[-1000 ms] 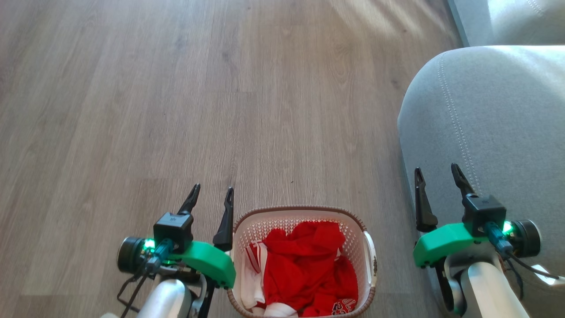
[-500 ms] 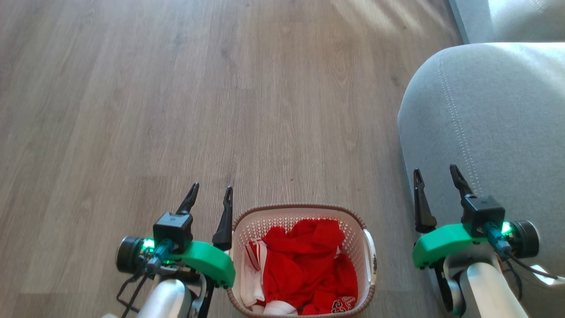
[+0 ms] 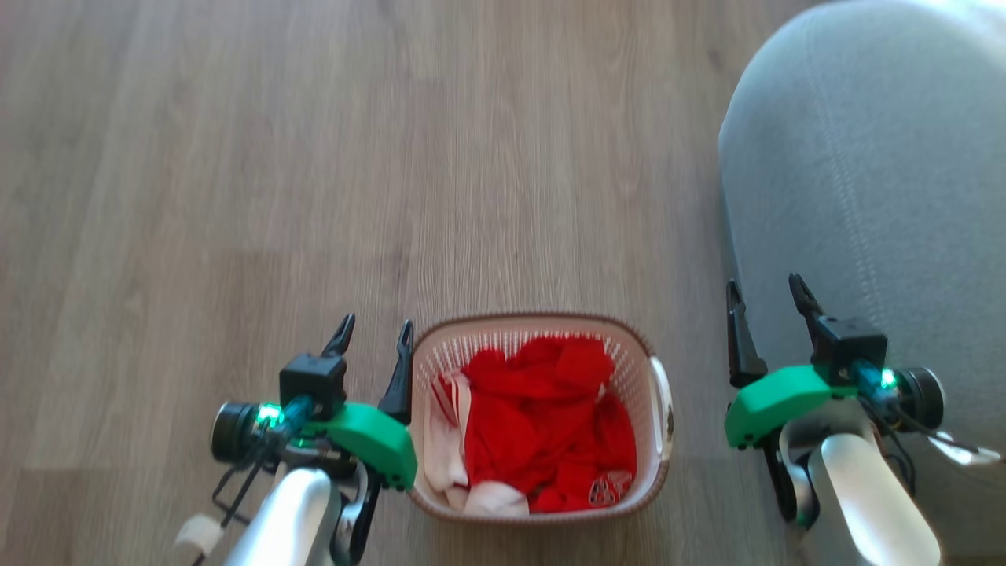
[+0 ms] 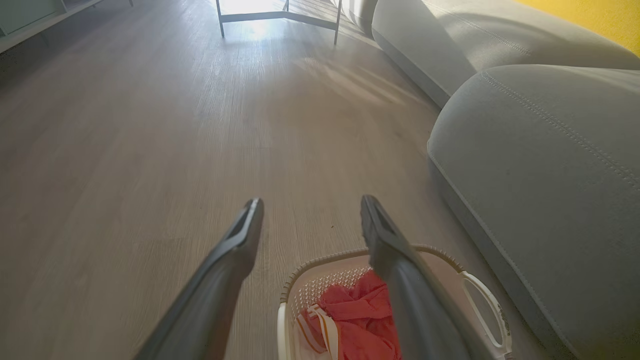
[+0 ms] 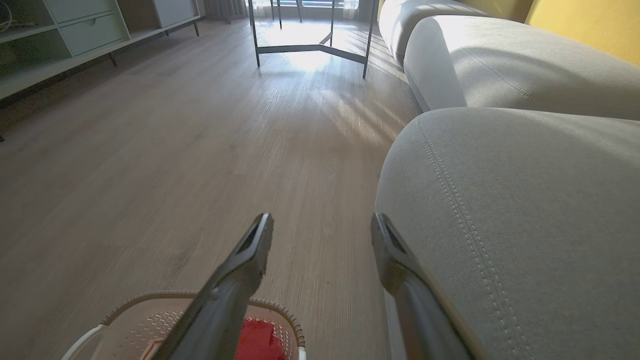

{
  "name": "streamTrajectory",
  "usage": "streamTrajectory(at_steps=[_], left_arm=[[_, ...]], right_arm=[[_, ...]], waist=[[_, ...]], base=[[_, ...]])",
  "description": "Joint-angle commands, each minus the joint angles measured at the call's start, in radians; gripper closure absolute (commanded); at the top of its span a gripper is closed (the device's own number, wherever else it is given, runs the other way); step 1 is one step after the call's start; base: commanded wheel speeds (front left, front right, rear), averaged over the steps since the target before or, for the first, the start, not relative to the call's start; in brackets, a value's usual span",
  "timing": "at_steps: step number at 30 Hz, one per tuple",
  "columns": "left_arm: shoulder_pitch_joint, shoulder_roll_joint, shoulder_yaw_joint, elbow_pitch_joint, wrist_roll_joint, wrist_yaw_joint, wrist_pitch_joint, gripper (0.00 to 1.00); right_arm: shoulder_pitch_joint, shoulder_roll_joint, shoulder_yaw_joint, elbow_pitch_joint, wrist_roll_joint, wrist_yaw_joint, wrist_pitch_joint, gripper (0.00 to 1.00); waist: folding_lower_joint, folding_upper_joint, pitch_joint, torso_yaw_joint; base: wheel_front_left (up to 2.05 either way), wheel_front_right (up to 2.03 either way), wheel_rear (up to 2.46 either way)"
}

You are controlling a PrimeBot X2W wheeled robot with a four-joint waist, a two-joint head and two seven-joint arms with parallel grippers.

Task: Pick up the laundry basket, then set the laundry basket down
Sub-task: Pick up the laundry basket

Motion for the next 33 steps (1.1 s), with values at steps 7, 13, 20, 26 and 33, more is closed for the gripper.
streamTrajectory(at_steps=[7,13,20,26,33], left_arm=[[-0.136,-0.002,-0.008,0.102,-0.022,-0.015,-0.005,0.00],[-0.217,-0.002,-0.005,0.147,-0.012,-0.009,-0.005,0.00],[-0.320,-0.002,-0.031,0.307,-0.037,-0.034,-0.005,0.00],[-0.411,-0.002,-0.076,0.454,-0.033,-0.041,-0.005,0.00],[-0.478,-0.002,-0.121,0.554,-0.085,-0.064,-0.005,0.00]], right_arm=[[-0.124,-0.009,0.021,0.148,0.011,0.006,-0.012,0.00],[-0.233,-0.009,0.056,0.298,0.060,0.006,-0.012,0.00],[-0.335,-0.009,0.113,0.435,0.121,0.006,-0.012,0.00],[-0.401,-0.009,0.145,0.535,0.130,0.006,-0.012,0.00],[-0.459,-0.009,0.181,0.630,0.156,0.006,-0.009,0.00]], waist=[[0.0000,0.0000,0.154,0.001],[0.0000,0.0000,0.259,-0.007],[0.0000,0.0000,0.375,-0.003],[0.0000,0.0000,0.448,0.000],[0.0000,0.0000,0.501,0.005]], base=[[0.00,0.00,0.00],[0.00,0.00,0.00],[0.00,0.00,0.00],[0.00,0.00,0.00],[0.00,0.00,0.00]])
